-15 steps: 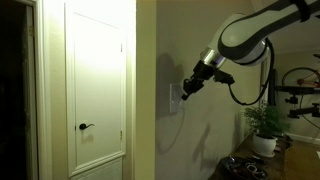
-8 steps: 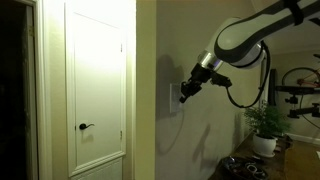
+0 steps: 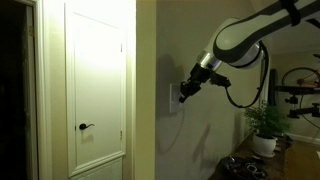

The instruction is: Switch on the light and then switch it off again

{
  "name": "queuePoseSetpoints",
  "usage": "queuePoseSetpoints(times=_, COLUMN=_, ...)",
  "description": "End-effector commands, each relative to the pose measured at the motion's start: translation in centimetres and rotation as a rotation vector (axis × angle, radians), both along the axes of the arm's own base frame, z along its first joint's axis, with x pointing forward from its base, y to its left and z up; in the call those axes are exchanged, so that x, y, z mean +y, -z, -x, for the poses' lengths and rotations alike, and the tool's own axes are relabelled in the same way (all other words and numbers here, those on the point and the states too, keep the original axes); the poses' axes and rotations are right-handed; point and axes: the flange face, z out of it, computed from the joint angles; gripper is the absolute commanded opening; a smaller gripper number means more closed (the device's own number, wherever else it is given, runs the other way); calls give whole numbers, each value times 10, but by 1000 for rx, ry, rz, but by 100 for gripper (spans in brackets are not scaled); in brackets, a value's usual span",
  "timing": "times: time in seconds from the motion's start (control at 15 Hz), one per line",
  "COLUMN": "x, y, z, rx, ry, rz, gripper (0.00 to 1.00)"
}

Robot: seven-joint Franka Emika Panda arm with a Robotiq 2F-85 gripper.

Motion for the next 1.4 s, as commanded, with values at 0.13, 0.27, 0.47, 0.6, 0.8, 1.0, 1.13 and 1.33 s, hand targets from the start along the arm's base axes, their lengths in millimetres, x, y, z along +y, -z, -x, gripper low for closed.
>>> queuePoseSetpoints(times=0.13, x=-2, y=-6, z=-7, rx=-28, ry=23, rz=-25, gripper=4)
queuePoseSetpoints(times=0.27, x=-2, y=-6, z=-6, rx=-27, ry=23, rz=-26, gripper=4)
queuePoseSetpoints(times=0.47, x=2, y=-5, z=3, rx=22, ry=-11, rz=-10, gripper=4)
queuePoseSetpoints(times=0.6, x=3, y=-4, z=13, rx=60, ry=-38, rz=0, gripper=4)
queuePoseSetpoints(times=0.8, x=3, y=-3, z=26, rx=128, ry=-62, rz=16, gripper=30)
queuePoseSetpoints(times=1.0, x=4, y=-11, z=38, rx=172, ry=-89, rz=33, gripper=47)
queuePoseSetpoints(times=1.13, x=4, y=-15, z=46, rx=215, ry=-101, rz=48, gripper=60)
queuePoseSetpoints(times=1.33, x=5, y=-18, z=56, rx=301, ry=-107, rz=77, gripper=81)
